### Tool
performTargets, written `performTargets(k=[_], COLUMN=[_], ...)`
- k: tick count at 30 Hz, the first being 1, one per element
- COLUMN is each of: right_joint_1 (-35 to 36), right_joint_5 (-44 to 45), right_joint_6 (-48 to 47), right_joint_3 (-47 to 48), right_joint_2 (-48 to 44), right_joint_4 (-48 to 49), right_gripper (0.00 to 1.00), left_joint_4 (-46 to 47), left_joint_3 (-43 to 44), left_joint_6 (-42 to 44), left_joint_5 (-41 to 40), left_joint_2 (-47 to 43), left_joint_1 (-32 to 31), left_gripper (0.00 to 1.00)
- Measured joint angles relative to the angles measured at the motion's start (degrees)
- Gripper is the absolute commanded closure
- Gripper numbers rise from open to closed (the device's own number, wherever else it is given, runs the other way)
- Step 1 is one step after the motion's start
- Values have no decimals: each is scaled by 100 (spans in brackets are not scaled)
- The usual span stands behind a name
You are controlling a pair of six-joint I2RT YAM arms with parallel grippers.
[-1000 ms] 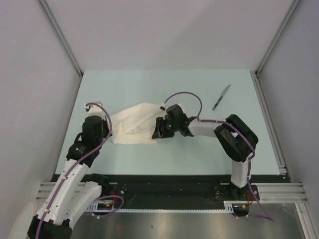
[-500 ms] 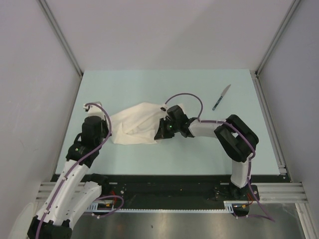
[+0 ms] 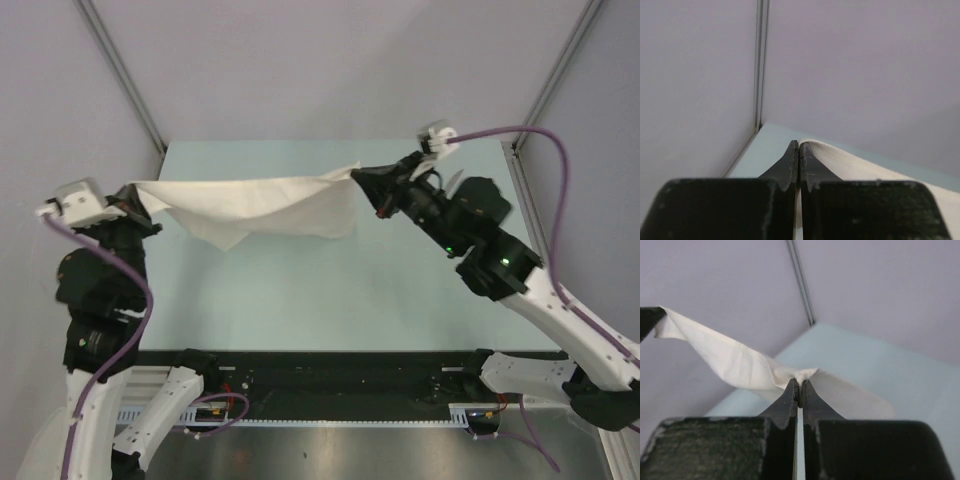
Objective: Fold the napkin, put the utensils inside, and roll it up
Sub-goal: Flatten the napkin out
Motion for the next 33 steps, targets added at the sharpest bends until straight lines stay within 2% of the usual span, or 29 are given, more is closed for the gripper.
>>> performTargets(k=[4,10,13,16,19,24,29,33], right_joint_1=[649,1947,2286,2315,1814,-129,-1360,-1923], right_joint_5=[564,992,1078,1307,1384,682,-83,-649], right_joint_6=[-894,-2197,-2653,-3036,-3163,-2507,-1746,-1335], right_joint_3=[730,2011,2533,2820,3106,3086,2761,3021], right_joint_2=[-671,-634,-306,68,553,1384,2476,3952], right_joint_4=[-2,-17,-66,-66,-76,-129,157,601], right_gripper=[100,100,100,100,100,100,100,100], left_joint_4=[529,514,463,566,734,1419,2291,2712], left_joint_3=[1078,3145,3709,3759,3405,2122,826,614], left_joint_6=[424,807,931,946,1010,1244,1637,1759], left_joint_5=[284,1019,1226,1257,1102,470,-341,-496], left_joint_2=[-92,184,219,212,240,713,2107,3901], left_joint_1=[0,-7,-4,-4,-2,4,136,562], left_gripper=[100,100,100,100,100,100,100,100])
